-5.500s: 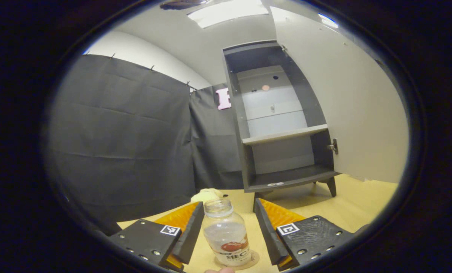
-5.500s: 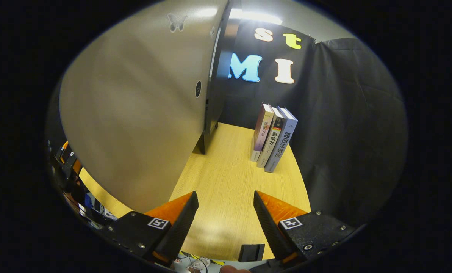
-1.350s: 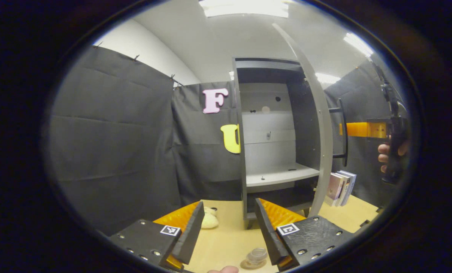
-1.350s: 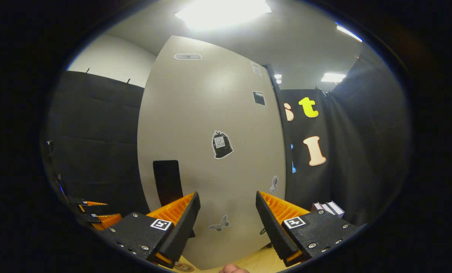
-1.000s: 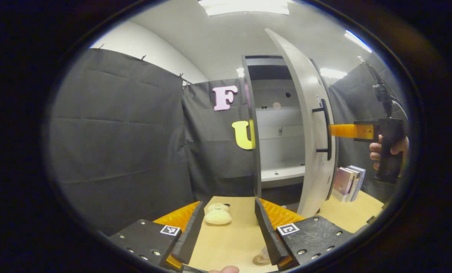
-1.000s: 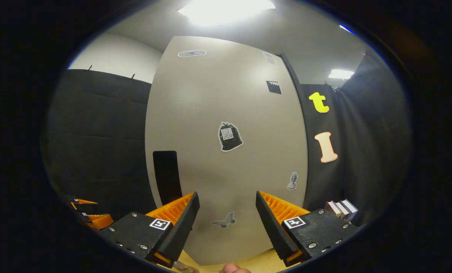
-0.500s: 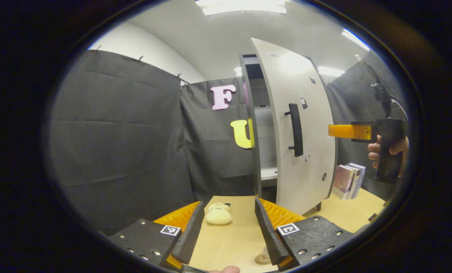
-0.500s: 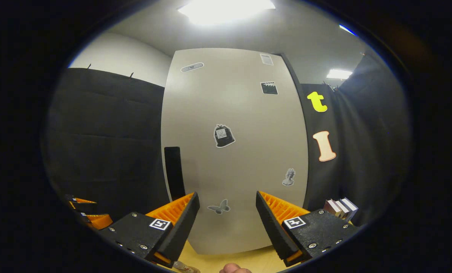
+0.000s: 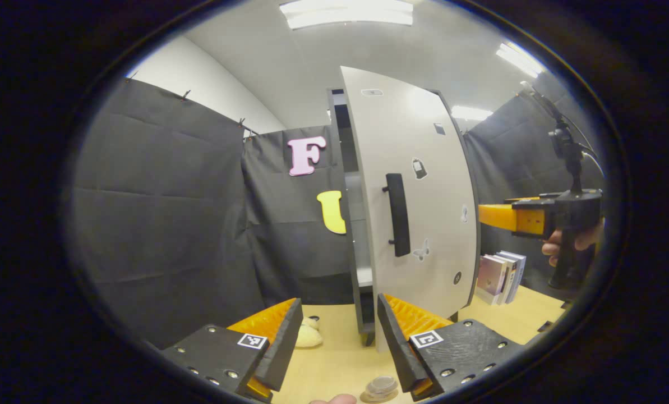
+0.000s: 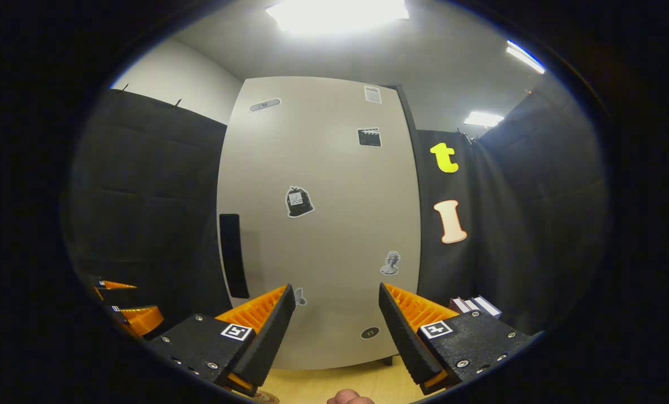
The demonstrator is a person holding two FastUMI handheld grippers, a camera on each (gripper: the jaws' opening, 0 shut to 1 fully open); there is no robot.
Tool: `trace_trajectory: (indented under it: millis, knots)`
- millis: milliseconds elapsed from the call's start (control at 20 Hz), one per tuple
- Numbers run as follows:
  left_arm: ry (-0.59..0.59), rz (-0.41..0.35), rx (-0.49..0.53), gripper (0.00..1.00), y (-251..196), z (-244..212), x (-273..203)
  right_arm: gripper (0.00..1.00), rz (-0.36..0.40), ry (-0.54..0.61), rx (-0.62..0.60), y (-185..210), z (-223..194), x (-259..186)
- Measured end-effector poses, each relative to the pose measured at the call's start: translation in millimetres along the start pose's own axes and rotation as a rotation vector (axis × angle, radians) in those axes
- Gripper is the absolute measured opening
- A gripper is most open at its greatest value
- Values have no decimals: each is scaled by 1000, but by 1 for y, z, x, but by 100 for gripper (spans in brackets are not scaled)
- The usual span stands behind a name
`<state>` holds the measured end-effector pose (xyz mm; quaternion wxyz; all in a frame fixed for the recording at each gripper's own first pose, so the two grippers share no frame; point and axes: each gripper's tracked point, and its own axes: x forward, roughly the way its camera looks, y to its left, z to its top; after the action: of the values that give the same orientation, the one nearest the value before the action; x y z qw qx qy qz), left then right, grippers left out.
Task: Open the cabinet door with the right hand, grasp the bottle in the cabinet with the left hand and place it on the coaster, then close the cabinet door with the right hand.
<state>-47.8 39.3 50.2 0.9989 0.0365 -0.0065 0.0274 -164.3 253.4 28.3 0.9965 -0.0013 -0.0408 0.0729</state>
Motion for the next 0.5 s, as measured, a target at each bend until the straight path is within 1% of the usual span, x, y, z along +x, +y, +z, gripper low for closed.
trace_trajectory:
  millis: [150, 200, 250, 300, 350, 400, 450, 500]
  knots:
    - [-11, -22, -16, 71, -18, 12, 24, 93, -25, 31, 4, -2, -11, 3]
    - [-14, -37, -25, 77, -26, 14, 28, 93, -27, 29, 0, -2, -10, 2]
    - [-14, -44, -37, 71, -32, 16, 33, 91, -37, 24, -5, -1, -9, 2]
    - [-7, -50, -54, 83, -37, 15, 39, 91, -49, 14, -11, -3, -8, 1]
    - [2, -60, -78, 83, -43, 14, 46, 91, -61, 3, -19, -4, -7, 0]
    - [10, -61, -106, 83, -48, 11, 54, 93, -72, -12, -23, -5, -6, -1]
    - [14, -64, -138, 77, -52, 11, 60, 93, -80, -25, -24, -4, -5, -1]
    - [20, -69, -164, 82, -57, 11, 67, 93, -98, -32, -31, -5, -5, -1]
